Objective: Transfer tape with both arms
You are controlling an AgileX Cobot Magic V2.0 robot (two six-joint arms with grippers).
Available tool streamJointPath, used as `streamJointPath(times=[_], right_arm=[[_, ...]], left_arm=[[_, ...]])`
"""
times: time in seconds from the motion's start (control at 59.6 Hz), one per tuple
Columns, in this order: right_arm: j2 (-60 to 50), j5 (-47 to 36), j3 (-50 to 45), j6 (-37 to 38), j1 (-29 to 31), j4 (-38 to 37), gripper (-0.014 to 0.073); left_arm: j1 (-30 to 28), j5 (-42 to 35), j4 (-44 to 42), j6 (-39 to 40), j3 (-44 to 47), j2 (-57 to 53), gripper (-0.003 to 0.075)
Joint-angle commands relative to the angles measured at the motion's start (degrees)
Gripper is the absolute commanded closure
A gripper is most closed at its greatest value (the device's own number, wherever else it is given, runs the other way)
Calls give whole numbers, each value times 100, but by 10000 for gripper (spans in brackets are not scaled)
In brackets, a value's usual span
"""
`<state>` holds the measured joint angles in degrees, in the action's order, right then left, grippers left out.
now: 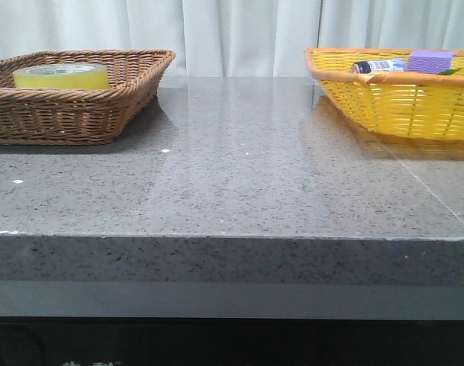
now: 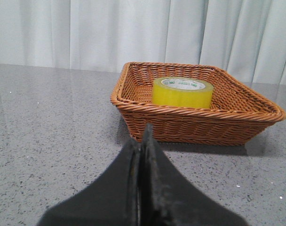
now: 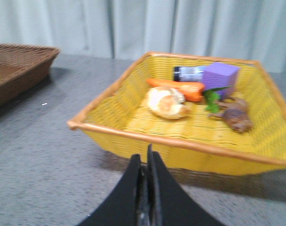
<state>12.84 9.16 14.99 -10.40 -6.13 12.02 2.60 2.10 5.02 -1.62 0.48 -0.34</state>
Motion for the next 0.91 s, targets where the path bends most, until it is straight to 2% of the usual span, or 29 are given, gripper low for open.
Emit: streamJointPath(times=[0.0,0.302,0.755,0.889], right_arm=[[-525,-806,-424,-62,285,-28,663],[-1492,-1212,-1524,-62,424,-28,663],[-1494,-1119,-1510,-62,424,-28,663],[-1494,-1320,-1510,122,424,-74,663]], left_arm=[[13,-502,53,-3,230,-107,740],[13,-502,53,-3,230,-107,740],[13,-502,53,-3,230,-107,740],[13,-502,53,-3,230,-107,740]])
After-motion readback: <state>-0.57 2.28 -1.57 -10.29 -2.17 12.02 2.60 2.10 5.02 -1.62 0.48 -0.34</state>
